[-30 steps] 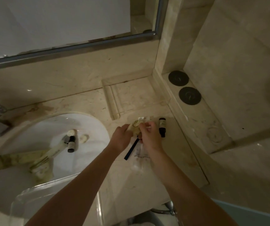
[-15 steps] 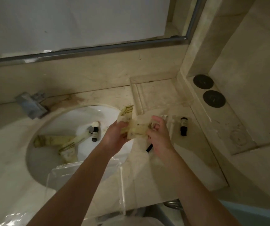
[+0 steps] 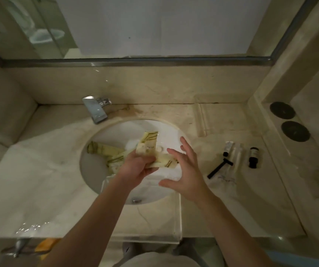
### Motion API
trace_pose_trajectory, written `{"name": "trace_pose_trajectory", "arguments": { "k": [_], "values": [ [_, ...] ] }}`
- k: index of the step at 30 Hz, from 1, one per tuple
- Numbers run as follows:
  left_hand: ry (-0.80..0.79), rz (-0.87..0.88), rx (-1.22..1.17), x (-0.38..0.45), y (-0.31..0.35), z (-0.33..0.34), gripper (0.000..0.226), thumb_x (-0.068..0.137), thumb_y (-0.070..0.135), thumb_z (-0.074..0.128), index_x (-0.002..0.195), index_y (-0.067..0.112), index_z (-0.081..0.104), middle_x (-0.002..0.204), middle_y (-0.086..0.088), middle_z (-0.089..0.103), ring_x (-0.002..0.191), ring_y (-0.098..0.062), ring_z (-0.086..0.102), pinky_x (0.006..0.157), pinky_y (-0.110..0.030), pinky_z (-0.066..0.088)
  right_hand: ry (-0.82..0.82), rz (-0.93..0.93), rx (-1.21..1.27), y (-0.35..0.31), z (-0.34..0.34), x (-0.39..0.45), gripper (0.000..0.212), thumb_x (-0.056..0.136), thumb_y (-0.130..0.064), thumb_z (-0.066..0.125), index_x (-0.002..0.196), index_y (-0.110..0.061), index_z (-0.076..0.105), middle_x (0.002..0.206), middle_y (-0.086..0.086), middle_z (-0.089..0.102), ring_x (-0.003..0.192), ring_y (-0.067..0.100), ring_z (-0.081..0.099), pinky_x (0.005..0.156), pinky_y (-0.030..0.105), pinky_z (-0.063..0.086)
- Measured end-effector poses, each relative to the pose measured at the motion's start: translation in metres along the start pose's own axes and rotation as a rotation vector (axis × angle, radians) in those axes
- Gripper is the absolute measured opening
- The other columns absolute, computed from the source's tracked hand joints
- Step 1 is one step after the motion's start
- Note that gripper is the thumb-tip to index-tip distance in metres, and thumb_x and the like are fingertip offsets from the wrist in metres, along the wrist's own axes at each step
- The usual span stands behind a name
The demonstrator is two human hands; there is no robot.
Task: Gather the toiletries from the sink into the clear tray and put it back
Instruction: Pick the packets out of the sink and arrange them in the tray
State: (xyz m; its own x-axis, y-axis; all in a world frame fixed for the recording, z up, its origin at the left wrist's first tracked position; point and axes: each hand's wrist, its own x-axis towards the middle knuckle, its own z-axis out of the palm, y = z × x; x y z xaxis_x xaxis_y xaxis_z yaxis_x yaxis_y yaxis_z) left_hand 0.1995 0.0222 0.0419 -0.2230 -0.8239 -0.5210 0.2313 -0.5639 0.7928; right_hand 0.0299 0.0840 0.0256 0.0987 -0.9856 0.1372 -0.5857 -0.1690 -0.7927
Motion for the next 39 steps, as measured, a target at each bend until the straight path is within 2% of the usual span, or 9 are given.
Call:
{"name": "trace_pose_trajectory", "arguments": {
  "k": [4,8,11,15,21,28,32,36,39],
  "values": [
    [0.05,-0.071,-0.012,-0.012,0.004,-0.023,0.014,0.089,-0.004,0.055,0.098,0.004,0.063,0.082,-0.014,0.066,0.062,-0.021,0.068,0.051,-0.025,0.057,0.165,-0.063,-0.106,-0.013,0.024,0.008,0.025,0.081,-0.035,0.066,0.089,-0.012,0.065,0.108,-0.002,0.055,0.1,0.014,0.05,0.082,0.027,0.046],
    [0.186,-0.138,0.011,-0.018,0.003,-0.049,0.008,0.094,0.015,0.055,0.099,0.012,0.06,0.086,-0.011,0.065,0.069,-0.027,0.065,0.058,-0.034,0.057,0.047,0.345,0.345,-0.029,0.039,0.012,0.021,0.086,-0.019,0.064,0.077,-0.004,0.052,0.066,0.003,0.053,0.058,0.013,0.05,0.057,0.028,0.042],
    [0.249,-0.163,-0.046,-0.023,0.004,-0.068,0.008,0.091,0.01,0.056,0.097,0.016,0.058,0.092,-0.008,0.062,0.081,-0.026,0.062,0.074,-0.042,0.054,-0.031,0.52,0.609,-0.034,0.049,0.011,0.013,0.088,-0.012,0.061,0.099,-0.011,0.054,0.08,0.007,0.066,0.058,0.018,0.059,0.058,0.028,0.049],
    [0.243,-0.081,-0.025,-0.035,0.003,-0.097,0.033,0.085,0.003,0.059,0.118,0.006,0.055,0.11,-0.016,0.062,0.09,-0.029,0.062,0.091,-0.047,0.049,-0.102,0.714,0.737,-0.039,0.07,0.005,0.007,0.091,-0.013,0.058,0.091,-0.009,0.053,0.098,0.014,0.068,0.073,0.028,0.068,0.052,0.024,0.049],
    [0.065,-0.017,0.048,-0.049,-0.001,-0.127,0.051,0.072,0.008,0.063,0.123,0.01,0.057,0.108,-0.014,0.064,0.096,-0.03,0.062,0.075,-0.038,0.053,-0.338,0.845,0.48,-0.037,0.111,-0.014,0.006,0.086,-0.011,0.062,0.085,-0.013,0.056,0.083,0.008,0.06,0.073,0.019,0.06,0.061,0.028,0.048],
    [0.087,-0.106,0.049,-0.054,0.0,-0.134,0.07,0.061,0.005,0.058,0.13,0.004,0.051,0.127,-0.024,0.053,0.117,-0.042,0.052,0.071,-0.038,0.052,-0.505,0.674,0.012,-0.041,0.145,-0.031,0.03,0.085,-0.02,0.065,0.113,-0.011,0.061,0.115,0.002,0.064,0.103,0.02,0.064,0.083,0.029,0.054],
    [0.038,-0.094,0.109,-0.056,-0.002,-0.137,0.066,0.063,0.004,0.06,0.128,0.004,0.052,0.129,-0.024,0.054,0.113,-0.039,0.056,0.077,-0.04,0.053,-0.522,0.507,-0.308,-0.046,0.151,-0.035,0.027,0.083,-0.036,0.063,0.106,-0.022,0.062,0.106,-0.001,0.067,0.092,0.018,0.064,0.082,0.036,0.054],
    [0.015,-0.09,0.187,-0.059,-0.004,-0.134,0.049,0.078,-0.005,0.061,0.125,0.005,0.053,0.122,-0.018,0.058,0.108,-0.033,0.058,0.08,-0.04,0.054,-0.437,0.393,-0.522,-0.051,0.153,-0.037,0.039,0.078,-0.048,0.065,0.106,-0.025,0.053,0.105,-0.003,0.054,0.097,0.019,0.056,0.079,0.034,0.047],
    [0.012,-0.076,0.255,-0.06,-0.006,-0.133,0.051,0.071,0.003,0.067,0.12,0.005,0.056,0.124,-0.021,0.059,0.11,-0.037,0.059,0.081,-0.042,0.055,-0.224,0.458,-0.348,-0.051,0.14,-0.025,0.027,0.081,-0.042,0.065,0.099,-0.025,0.053,0.097,-0.008,0.055,0.085,0.011,0.057,0.073,0.031,0.05]
  ]
}}
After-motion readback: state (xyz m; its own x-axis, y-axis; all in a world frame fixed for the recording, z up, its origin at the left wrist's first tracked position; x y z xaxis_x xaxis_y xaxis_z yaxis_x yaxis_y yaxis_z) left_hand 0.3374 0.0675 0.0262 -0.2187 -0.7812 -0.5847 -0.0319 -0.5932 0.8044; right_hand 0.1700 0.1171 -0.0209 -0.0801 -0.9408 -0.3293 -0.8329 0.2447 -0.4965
